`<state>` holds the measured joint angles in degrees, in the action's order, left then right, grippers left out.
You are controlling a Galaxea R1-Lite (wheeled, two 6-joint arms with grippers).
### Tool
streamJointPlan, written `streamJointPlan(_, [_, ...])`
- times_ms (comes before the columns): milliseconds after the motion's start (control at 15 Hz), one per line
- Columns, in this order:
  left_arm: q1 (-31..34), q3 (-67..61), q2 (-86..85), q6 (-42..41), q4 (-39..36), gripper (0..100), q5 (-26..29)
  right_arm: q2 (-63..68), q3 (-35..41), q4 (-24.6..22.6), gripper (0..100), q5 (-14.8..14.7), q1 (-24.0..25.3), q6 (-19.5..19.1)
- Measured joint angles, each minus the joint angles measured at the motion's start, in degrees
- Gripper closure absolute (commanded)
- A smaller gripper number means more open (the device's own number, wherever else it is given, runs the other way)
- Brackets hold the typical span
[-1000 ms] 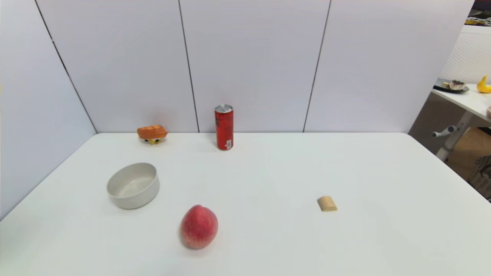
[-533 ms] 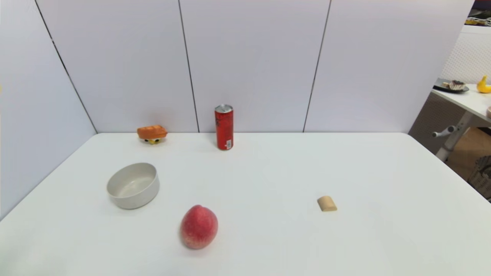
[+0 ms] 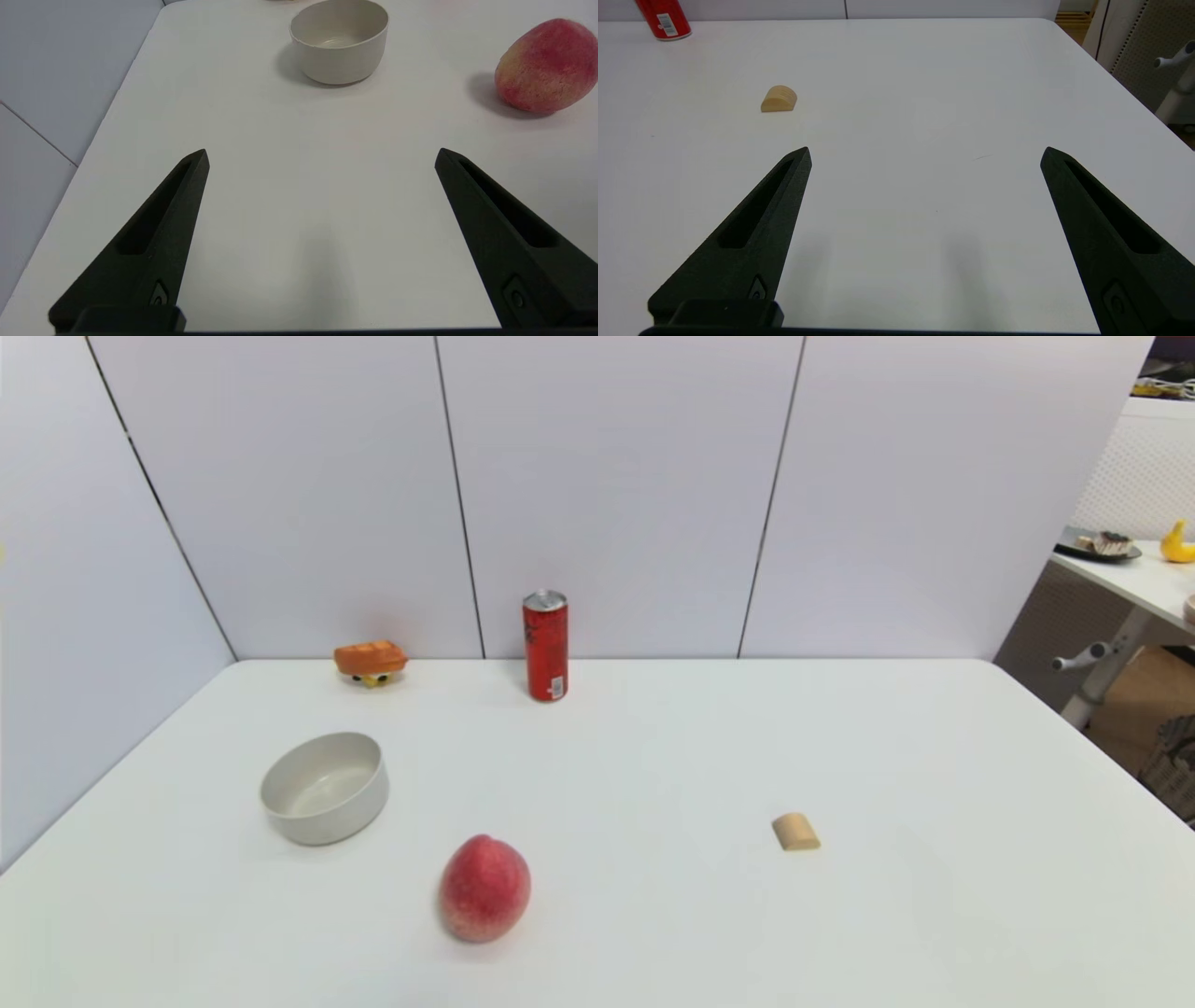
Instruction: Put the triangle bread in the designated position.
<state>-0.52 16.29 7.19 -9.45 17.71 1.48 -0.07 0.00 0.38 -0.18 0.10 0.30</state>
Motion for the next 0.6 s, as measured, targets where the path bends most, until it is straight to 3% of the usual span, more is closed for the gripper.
streamJointPlan(133, [0.1,-5.2,-3.9,-0.8,-2.4,0,0.1,0.0,0.0,0.0,0,0.0,0.0,0.0])
streamJointPlan(400, [0.2,-14.6,-6.8,-2.0,-16.2,0,2.0,0.0,0.0,0.0,0,0.0,0.0,0.0])
streamJointPlan(600, [0.3,-16.0,-7.2,3.3,-17.5,0,1.8,0.0,0.0,0.0,0,0.0,0.0,0.0])
